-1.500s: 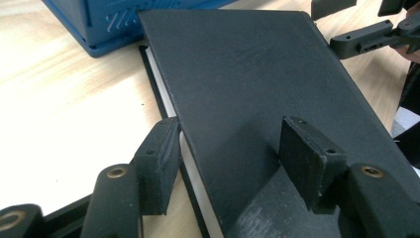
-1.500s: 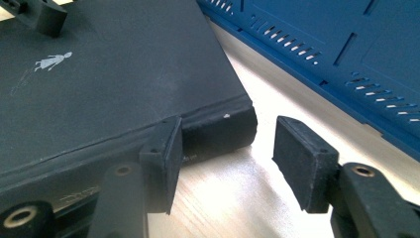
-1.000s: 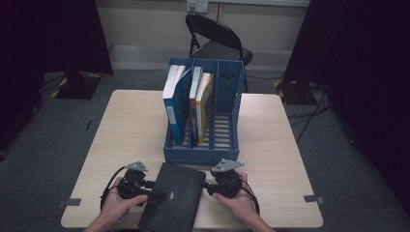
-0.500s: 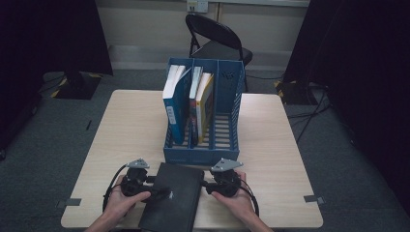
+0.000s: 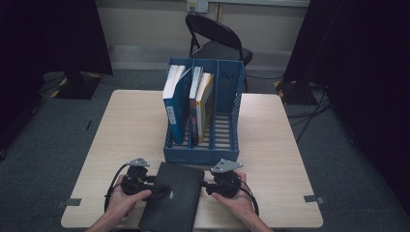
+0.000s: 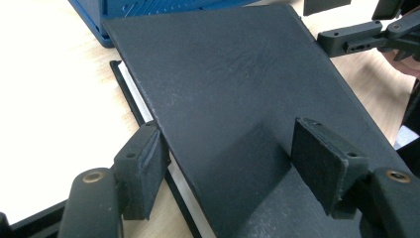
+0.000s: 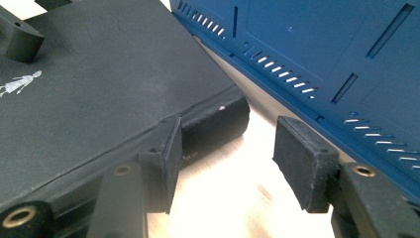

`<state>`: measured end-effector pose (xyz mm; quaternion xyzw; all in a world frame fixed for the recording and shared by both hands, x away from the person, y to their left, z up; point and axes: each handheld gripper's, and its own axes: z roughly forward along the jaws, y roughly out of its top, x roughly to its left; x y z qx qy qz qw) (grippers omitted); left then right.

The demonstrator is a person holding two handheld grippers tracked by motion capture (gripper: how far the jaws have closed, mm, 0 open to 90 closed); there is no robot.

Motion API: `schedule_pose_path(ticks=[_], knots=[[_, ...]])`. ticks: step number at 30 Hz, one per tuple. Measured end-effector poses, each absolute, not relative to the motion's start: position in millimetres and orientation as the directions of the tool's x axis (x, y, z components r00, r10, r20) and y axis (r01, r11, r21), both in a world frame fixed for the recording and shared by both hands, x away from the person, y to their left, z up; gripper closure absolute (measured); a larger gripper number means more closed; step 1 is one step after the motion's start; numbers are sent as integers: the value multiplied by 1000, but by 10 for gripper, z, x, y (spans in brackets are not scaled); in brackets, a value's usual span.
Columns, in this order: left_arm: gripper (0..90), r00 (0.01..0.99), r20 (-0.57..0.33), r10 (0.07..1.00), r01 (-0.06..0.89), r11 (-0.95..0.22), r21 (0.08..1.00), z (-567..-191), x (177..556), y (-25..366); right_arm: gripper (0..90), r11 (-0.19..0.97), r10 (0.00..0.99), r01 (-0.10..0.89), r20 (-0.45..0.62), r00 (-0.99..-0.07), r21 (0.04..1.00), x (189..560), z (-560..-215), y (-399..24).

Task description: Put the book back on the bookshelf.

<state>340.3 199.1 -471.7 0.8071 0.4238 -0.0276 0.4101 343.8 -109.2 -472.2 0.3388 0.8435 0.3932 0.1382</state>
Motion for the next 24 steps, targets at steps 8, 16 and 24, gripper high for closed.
schedule_pose_path(ticks=[8, 16, 24], knots=[[380, 657, -434, 616, 672, -218, 708, -4556, 3347, 2060, 453, 452, 685, 465, 38, -727, 761, 3423, -4731, -1125], [456, 659, -543, 520, 709, -191, 678, -4583, 3314, 2049, 456, 455, 682, 462, 35, -730, 762, 3412, -4735, -1118], [429, 634, -612, 473, 751, -191, 631, -4662, 3430, 2058, 450, 456, 682, 463, 37, -731, 760, 3415, -4734, -1125]])
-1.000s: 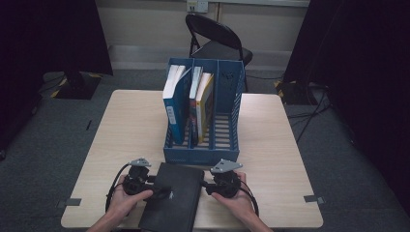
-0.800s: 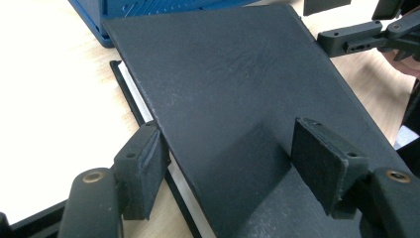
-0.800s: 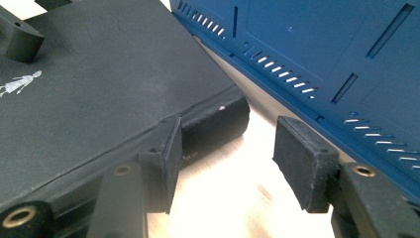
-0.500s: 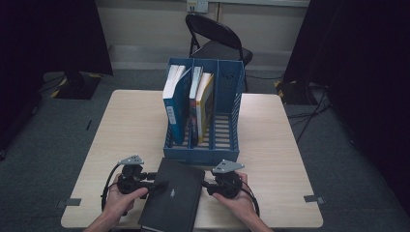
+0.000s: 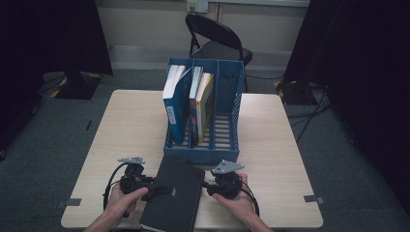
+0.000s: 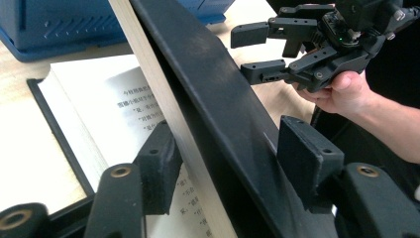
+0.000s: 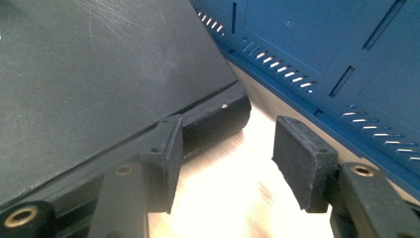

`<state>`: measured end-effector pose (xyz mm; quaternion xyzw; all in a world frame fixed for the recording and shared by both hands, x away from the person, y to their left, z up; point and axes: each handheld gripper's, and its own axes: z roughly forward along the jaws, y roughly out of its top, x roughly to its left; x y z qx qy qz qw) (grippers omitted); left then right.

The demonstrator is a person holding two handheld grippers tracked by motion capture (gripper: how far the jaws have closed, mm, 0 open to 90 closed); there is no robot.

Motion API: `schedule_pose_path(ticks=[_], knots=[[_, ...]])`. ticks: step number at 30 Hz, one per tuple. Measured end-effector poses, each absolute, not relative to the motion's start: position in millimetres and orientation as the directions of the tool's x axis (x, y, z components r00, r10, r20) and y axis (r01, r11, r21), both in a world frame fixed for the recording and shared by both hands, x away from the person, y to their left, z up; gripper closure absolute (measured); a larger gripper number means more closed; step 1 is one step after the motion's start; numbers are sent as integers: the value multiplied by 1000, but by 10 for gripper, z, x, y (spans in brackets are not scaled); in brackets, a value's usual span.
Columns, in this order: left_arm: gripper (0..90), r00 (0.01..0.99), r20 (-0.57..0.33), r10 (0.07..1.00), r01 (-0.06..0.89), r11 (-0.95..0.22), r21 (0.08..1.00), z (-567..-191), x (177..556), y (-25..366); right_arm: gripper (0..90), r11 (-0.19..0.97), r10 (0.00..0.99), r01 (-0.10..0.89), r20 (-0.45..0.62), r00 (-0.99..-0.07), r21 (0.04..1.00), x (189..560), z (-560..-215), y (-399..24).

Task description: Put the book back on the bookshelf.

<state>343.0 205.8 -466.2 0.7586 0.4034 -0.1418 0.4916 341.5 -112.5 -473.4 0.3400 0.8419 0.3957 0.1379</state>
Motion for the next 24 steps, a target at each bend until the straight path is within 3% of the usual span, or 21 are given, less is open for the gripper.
schedule_pose_path(ticks=[7, 14, 21, 24], knots=[[387, 594, -634, 495, 783, -175, 597, -4652, 3469, 2056, 445, 455, 681, 464, 38, -731, 760, 3420, -4735, -1125], [248, 570, -605, 556, 803, -220, 554, -4645, 3513, 1980, 442, 463, 671, 462, 41, -740, 756, 3419, -4740, -1127], [386, 576, -630, 521, 798, -190, 572, -4624, 3558, 1934, 436, 463, 672, 463, 41, -739, 756, 3422, -4739, -1127], [400, 593, -615, 520, 790, -230, 568, -4618, 3579, 1861, 435, 461, 670, 464, 45, -741, 756, 3427, -4741, -1131]])
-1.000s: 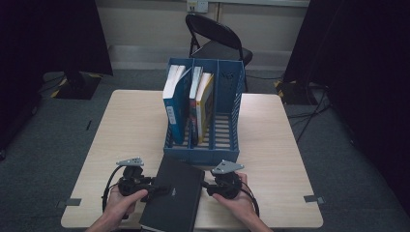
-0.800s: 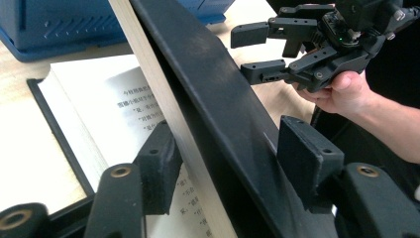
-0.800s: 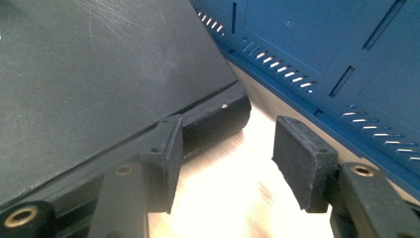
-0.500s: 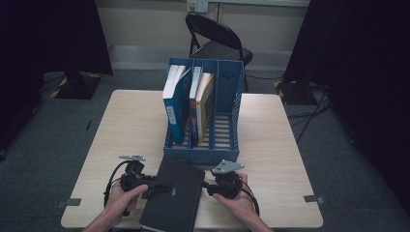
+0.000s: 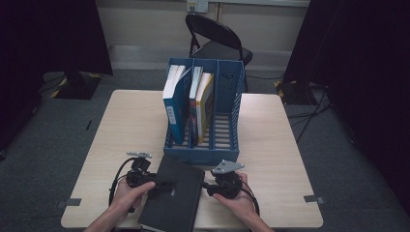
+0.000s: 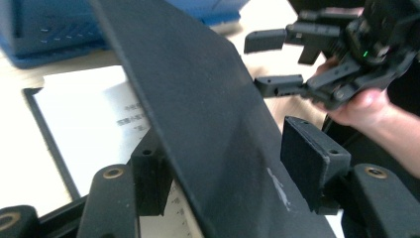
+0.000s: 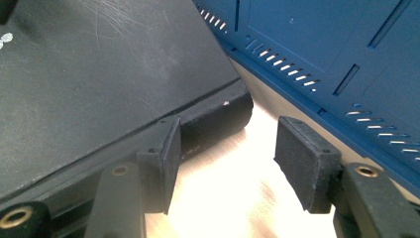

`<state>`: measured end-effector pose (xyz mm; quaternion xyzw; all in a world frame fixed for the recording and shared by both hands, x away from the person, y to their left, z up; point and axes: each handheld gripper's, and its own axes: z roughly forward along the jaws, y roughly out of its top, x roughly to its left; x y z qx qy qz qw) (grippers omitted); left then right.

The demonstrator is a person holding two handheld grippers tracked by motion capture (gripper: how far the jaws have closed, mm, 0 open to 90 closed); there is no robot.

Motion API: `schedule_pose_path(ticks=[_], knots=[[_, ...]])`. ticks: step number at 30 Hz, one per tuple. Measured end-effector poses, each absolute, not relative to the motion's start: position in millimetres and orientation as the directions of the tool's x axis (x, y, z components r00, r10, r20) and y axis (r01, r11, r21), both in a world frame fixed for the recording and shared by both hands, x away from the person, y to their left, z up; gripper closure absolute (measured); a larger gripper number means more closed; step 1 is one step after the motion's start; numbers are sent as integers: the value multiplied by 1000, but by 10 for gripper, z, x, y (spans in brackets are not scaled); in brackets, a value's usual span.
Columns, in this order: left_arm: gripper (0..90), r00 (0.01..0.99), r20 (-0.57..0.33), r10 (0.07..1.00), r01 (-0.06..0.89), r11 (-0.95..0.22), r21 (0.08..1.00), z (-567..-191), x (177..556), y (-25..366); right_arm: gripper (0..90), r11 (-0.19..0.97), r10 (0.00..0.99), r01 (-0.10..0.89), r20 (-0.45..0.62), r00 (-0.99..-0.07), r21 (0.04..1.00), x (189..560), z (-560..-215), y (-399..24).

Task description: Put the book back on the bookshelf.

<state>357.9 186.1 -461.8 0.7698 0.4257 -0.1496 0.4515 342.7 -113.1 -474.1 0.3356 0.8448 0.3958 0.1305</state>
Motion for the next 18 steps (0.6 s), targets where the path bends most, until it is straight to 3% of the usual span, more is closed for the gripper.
schedule_pose_path(ticks=[6, 10, 18], knots=[[438, 605, -604, 519, 786, -267, 558, -4653, 3614, 1794, 375, 470, 676, 467, 35, -736, 749, 3444, -4725, -1127], [580, 603, -657, 453, 790, -229, 569, -4638, 3644, 1890, 324, 451, 666, 467, 62, -743, 761, 3444, -4683, -1124], [608, 624, -640, 449, 770, -211, 603, -4610, 3599, 1891, 240, 390, 637, 508, 173, -751, 768, 3384, -4643, -1130]])
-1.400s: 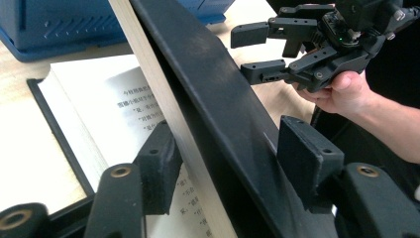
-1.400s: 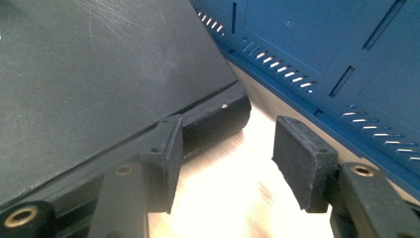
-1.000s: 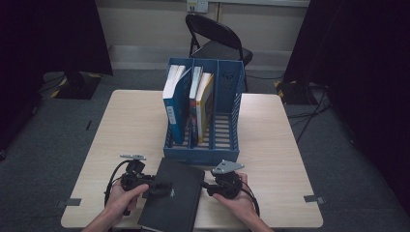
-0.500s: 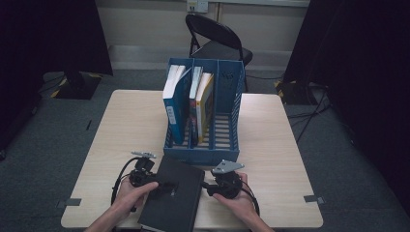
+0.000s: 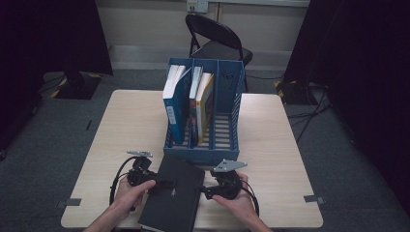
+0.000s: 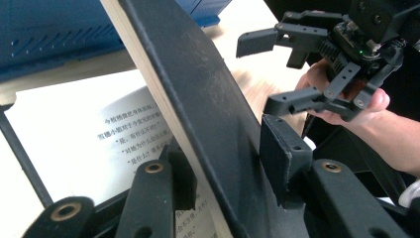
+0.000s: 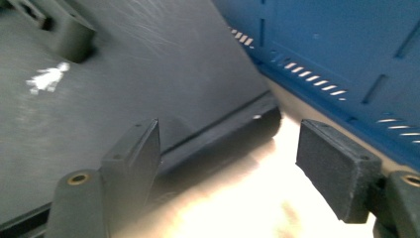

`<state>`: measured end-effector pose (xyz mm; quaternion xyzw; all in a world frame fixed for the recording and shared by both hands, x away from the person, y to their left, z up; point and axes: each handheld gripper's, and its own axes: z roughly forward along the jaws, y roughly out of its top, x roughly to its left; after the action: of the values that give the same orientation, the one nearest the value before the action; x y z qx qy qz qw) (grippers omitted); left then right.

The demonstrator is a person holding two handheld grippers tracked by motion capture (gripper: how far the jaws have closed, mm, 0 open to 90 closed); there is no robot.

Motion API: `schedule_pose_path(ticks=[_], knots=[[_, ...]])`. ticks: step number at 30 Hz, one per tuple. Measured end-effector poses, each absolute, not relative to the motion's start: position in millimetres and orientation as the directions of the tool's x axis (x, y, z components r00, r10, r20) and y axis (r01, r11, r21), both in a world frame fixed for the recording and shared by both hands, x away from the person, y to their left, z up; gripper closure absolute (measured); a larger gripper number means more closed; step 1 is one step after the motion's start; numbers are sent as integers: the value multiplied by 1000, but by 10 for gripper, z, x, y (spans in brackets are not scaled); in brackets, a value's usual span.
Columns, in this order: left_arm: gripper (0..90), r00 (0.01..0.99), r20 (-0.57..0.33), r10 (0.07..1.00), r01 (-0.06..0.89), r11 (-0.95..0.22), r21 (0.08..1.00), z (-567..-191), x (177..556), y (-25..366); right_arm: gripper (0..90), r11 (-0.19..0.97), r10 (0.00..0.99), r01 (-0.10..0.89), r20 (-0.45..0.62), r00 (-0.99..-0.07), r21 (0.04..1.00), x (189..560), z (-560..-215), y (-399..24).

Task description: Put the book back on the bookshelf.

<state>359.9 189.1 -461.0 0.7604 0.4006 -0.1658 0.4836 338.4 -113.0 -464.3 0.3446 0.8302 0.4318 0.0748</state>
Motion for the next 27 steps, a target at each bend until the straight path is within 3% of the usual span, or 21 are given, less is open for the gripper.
schedule_pose_path(ticks=[7, 16, 19, 27], knots=[[622, 648, -620, 443, 746, -205, 634, -4584, 3548, 1862, 189, 355, 581, 553, 285, -762, 754, 3363, -4669, -1108], [633, 695, -572, 436, 694, -201, 691, -4513, 3436, 1848, 136, 332, 585, 584, 324, -743, 741, 3377, -4703, -1132], [634, 717, -550, 428, 672, -216, 708, -4478, 3407, 1833, 76, 316, 565, 625, 388, -728, 714, 3405, -4759, -1152], [637, 732, -532, 425, 655, -226, 721, -4455, 3389, 1826, 57, 271, 540, 673, 469, -698, 689, 3493, -4810, -1186]])
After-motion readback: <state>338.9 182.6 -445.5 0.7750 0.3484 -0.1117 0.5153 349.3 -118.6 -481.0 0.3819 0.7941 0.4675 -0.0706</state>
